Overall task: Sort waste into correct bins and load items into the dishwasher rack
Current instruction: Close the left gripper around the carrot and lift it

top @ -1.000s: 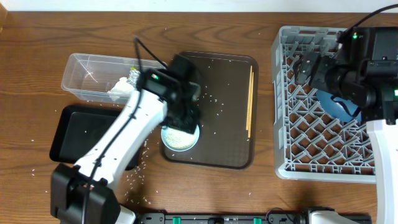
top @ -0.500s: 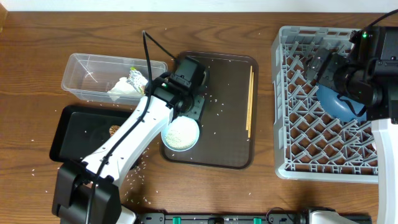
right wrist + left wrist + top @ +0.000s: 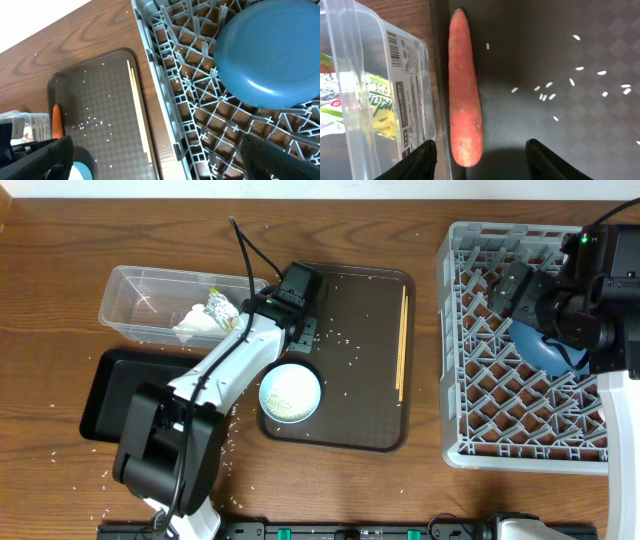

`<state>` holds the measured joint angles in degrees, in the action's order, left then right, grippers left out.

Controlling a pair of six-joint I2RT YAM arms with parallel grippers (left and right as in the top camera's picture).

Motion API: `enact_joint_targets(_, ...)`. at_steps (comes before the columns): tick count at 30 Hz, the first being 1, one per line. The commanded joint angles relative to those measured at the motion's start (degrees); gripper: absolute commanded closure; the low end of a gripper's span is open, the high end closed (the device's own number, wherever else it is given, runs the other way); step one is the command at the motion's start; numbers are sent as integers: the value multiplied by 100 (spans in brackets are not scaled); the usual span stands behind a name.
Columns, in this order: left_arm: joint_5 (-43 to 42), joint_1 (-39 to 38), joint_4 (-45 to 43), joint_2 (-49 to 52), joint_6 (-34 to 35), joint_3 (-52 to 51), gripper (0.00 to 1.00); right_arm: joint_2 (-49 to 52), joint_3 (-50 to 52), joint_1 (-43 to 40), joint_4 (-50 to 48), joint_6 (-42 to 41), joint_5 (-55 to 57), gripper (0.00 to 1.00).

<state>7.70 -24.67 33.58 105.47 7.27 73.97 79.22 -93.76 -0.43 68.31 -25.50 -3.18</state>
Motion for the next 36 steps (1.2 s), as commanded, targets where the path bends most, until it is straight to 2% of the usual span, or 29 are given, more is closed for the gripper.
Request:
enact_joint_targets(1, 0, 79, -96, 203, -4, -7, 42, -2, -20, -2, -9, -83, -24, 1)
enact_joint_targets(5, -345, 81, -205, 417, -15, -7, 42, -2, -20, -2, -22, -83, -22, 1)
enact_joint_targets(21, -409, 72, -402, 776, -164, -28, 43, -2, -20, -2, -37, -83, -24, 1)
enact_joint_targets(26, -1128, -28, -428, 804, -140, -28, 47, -2, -20, -2, -33, -83, -24, 1)
enact_joint_targets(36, -988, -140, -262, 474, -52, 144, 47, -2, -20, -2, -22, -81, -22, 1)
